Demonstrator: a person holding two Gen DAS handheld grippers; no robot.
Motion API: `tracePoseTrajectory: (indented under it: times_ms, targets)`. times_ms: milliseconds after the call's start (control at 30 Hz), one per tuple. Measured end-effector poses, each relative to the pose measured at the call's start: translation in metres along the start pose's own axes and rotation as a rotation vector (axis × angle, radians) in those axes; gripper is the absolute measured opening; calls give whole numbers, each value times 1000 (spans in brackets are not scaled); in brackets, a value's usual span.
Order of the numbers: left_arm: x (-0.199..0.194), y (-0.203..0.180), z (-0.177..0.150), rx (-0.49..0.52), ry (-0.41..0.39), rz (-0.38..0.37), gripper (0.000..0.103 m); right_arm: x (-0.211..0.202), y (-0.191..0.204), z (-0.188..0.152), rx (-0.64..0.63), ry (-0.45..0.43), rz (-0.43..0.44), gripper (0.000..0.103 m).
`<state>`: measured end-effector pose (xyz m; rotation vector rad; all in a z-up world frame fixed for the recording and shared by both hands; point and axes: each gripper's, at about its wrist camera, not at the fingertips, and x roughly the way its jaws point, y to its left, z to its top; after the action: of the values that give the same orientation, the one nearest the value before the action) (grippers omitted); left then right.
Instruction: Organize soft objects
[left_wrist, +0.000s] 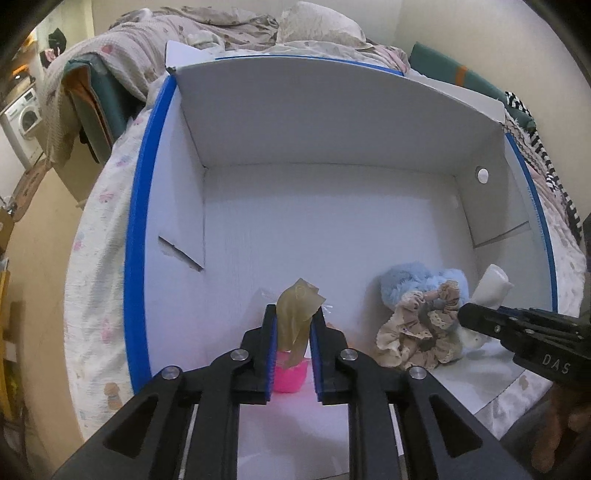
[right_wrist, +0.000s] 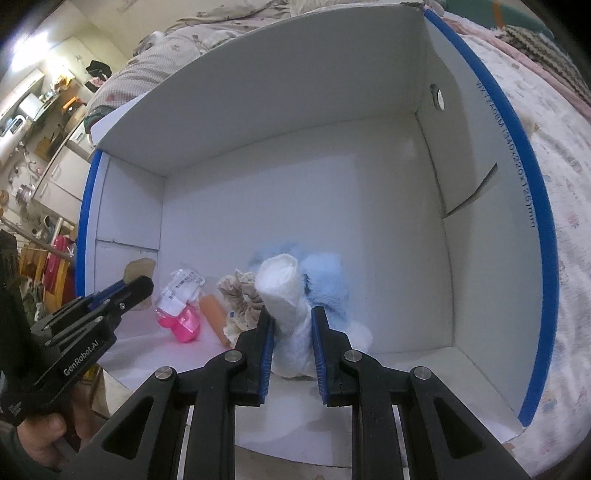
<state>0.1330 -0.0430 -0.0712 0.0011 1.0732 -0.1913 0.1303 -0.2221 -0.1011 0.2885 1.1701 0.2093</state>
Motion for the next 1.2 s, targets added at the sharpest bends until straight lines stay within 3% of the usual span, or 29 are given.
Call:
tracePoseTrajectory:
  times_ms: [233, 367, 433, 467, 500, 533, 667, 767, 967, 1100, 1200]
  targets:
    - [-4, -6, -2, 13, -20, -2, 26, 0, -4, 1, 23, 9, 14, 22]
    - [-7, -4, -1, 0, -32, -7, 35, -5, -5, 2, 26, -14, 24, 29]
    - [-11, -2, -1, -12, -48, -2, 41, -9, -5, 3, 27, -32, 29, 41]
    - [-14, -2, -1, -14, -56, -5, 46, -11, -5, 4, 32, -42, 38, 58]
    - [-15, -2, 0, -15, -64, -11, 56, -14, -6, 5, 39, -59, 48, 68]
    - [-18, -2, 0, -16, -72, -10, 61, -17, -6, 5, 42, -73, 53, 69]
    - [-29, 0, -1, -34, -125, 19, 62, -25, -7, 6, 56, -100, 63, 82]
    - [-36, 4, 0, -49, -137, 23, 62, -28, -9, 5, 68, -117, 51, 102]
    - [-48, 10, -6, -52, -147, 76, 62, -37, -10, 0, 81, -151, 65, 103]
    - [-64, 11, -12, -45, -153, 29, 62, -38, -6, -8, 60, -147, 46, 103]
    - [-75, 11, -20, -42, -163, 44, 62, -42, -2, -15, 42, -157, 34, 103]
